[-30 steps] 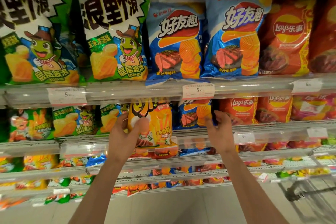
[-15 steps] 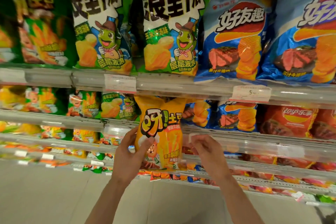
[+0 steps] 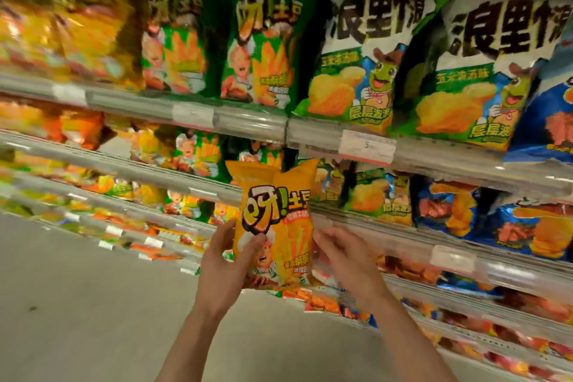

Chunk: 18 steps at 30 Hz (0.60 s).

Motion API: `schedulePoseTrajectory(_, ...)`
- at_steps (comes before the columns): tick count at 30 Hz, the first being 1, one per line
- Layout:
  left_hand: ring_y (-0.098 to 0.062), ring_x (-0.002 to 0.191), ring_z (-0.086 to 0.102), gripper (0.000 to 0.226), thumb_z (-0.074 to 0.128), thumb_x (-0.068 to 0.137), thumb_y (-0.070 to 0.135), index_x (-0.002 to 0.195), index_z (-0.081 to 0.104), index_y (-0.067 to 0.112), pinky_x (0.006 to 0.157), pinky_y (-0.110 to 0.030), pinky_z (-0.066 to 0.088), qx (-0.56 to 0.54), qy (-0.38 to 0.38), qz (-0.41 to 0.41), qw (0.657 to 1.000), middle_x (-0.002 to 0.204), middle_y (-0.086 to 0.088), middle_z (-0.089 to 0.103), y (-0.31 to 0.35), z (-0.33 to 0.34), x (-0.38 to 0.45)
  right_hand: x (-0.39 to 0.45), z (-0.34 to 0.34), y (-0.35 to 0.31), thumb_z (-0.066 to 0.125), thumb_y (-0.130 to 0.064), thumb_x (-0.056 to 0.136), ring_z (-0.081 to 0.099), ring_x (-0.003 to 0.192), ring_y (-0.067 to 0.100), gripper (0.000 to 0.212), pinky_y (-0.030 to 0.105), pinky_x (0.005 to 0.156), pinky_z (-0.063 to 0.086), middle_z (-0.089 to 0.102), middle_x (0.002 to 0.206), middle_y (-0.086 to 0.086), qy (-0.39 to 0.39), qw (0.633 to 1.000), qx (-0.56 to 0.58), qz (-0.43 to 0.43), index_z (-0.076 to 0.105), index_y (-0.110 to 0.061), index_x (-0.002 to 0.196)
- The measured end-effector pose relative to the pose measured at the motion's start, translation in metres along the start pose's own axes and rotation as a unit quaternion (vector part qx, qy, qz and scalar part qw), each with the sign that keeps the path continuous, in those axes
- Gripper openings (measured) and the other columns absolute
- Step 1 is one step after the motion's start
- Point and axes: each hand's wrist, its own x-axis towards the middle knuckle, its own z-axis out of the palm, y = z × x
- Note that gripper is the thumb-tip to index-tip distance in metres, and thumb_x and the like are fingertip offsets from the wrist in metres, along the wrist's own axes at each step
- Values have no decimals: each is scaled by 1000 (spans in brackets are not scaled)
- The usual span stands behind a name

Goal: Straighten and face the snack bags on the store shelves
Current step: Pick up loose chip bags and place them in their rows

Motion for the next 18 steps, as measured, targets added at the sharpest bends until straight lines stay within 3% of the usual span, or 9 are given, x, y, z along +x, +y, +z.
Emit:
schedulePoseTrajectory(2,9,87,68,39,81,85,32,119,62,34,52,-15,54,-18,-1,-3,1000,111,6,69,-1,-39,7,2,38,-10,64,-22,99,66,74,2,15,14,64,51,74,85,-6,-9,1000,1,-4,73,-11,98)
schedulePoseTrajectory(4,-1,82,73,38,76,89,16,124,64,22,48,-27,58,-40,-8,-17,999,113,-5,69,-2,-78,14,3,79,-19,65,-24,98,69,82,7,14,18,70,54,75,89,-2,-28,1000,0,-8,73,-13,98)
schedulePoseTrajectory(6,-7,84,75,39,75,90,16,127,64,17,49,-29,59,-43,-2,-13,999,116,-9,69,-6,-116,24,7,121,-26,65,-32,97,70,90,12,14,24,79,57,75,93,-3,-46,999,-20,-13,74,-20,99)
schedulePoseTrajectory(8,-6,84,74,37,74,90,16,125,64,16,49,-25,58,-42,14,-12,999,114,-8,70,-11,-151,34,12,160,-31,65,-34,96,69,88,10,11,25,77,57,74,91,-7,-56,998,-32,-15,72,-25,97)
schedulePoseTrajectory(10,-13,83,76,35,75,90,16,123,64,17,50,-34,60,-55,29,-21,998,110,-5,72,-15,-181,47,19,195,-41,65,-31,97,68,88,9,9,24,76,57,73,93,-9,-63,997,-37,-17,71,-25,98)
schedulePoseTrajectory(12,-21,86,77,35,76,89,18,123,65,21,53,-42,62,-74,42,-27,996,107,0,72,-17,-209,60,30,226,-51,67,-32,96,68,97,10,8,32,84,59,73,99,-8,-70,997,-42,-17,71,-25,99)
schedulePoseTrajectory(15,-14,88,76,32,75,91,19,121,65,23,54,-37,62,-71,64,-17,995,107,1,73,-26,-248,84,51,270,-67,69,-40,93,68,104,14,14,41,90,59,73,104,-7,-95,994,-49,-16,70,-27,100)
schedulePoseTrajectory(18,-19,96,76,42,81,84,42,122,64,34,69,-50,64,-61,77,-25,995,113,7,73,-33,-284,112,77,309,-80,72,-49,86,67,105,9,25,45,98,54,72,108,-8,-126,990,-67,-17,68,-30,102)
